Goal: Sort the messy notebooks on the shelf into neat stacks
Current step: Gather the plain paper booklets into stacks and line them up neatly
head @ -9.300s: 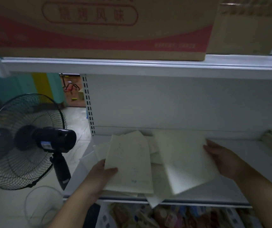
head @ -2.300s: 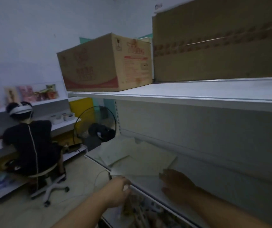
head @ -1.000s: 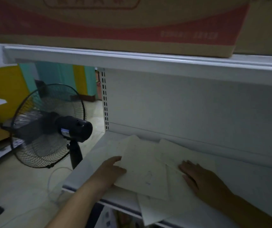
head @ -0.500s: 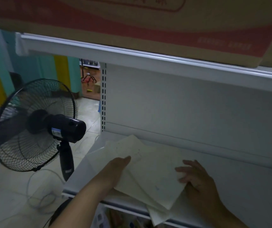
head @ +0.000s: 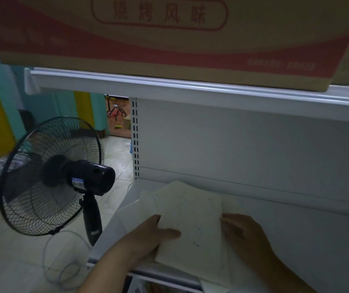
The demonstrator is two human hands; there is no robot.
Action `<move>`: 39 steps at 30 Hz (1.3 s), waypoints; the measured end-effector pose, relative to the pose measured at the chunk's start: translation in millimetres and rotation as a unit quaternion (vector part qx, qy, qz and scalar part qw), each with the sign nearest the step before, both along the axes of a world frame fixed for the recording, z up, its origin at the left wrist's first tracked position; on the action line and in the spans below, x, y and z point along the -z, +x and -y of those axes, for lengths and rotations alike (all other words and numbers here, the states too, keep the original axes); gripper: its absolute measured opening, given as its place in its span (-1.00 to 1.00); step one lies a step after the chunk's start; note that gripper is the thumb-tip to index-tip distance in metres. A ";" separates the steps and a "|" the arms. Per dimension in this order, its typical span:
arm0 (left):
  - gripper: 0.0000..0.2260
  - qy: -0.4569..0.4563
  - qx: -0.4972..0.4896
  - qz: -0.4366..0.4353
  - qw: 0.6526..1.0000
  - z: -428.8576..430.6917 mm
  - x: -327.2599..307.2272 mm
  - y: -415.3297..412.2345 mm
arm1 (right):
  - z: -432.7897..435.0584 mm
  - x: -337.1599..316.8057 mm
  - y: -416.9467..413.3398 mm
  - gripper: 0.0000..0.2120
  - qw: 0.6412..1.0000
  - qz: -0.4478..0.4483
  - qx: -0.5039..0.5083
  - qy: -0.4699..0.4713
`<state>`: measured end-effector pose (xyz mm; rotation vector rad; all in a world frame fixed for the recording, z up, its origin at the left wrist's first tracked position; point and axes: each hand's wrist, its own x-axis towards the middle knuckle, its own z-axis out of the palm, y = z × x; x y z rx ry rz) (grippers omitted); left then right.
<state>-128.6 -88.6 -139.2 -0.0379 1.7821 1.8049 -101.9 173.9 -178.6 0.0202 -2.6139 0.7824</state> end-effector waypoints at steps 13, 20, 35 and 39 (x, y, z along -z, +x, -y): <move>-0.77 -0.082 -0.060 -0.049 0.994 -7.9 4.7 0.3 | -2.8 -3.5 7.5 -0.57 0.981 0.102 0.164 -0.002; -0.77 -0.069 -0.056 -0.087 0.992 -9.6 3.8 4.1 | -20.1 -19.3 16.4 -0.12 0.947 0.216 0.228 0.063; -0.72 -0.037 -0.089 -0.042 0.994 -5.8 4.5 3.3 | -106.1 -76.6 46.6 -0.58 0.912 0.150 0.022 -0.380; -0.71 -0.015 -0.092 -0.023 0.995 -4.9 3.8 4.9 | -127.2 -73.7 57.9 -0.42 0.876 0.195 0.012 -0.441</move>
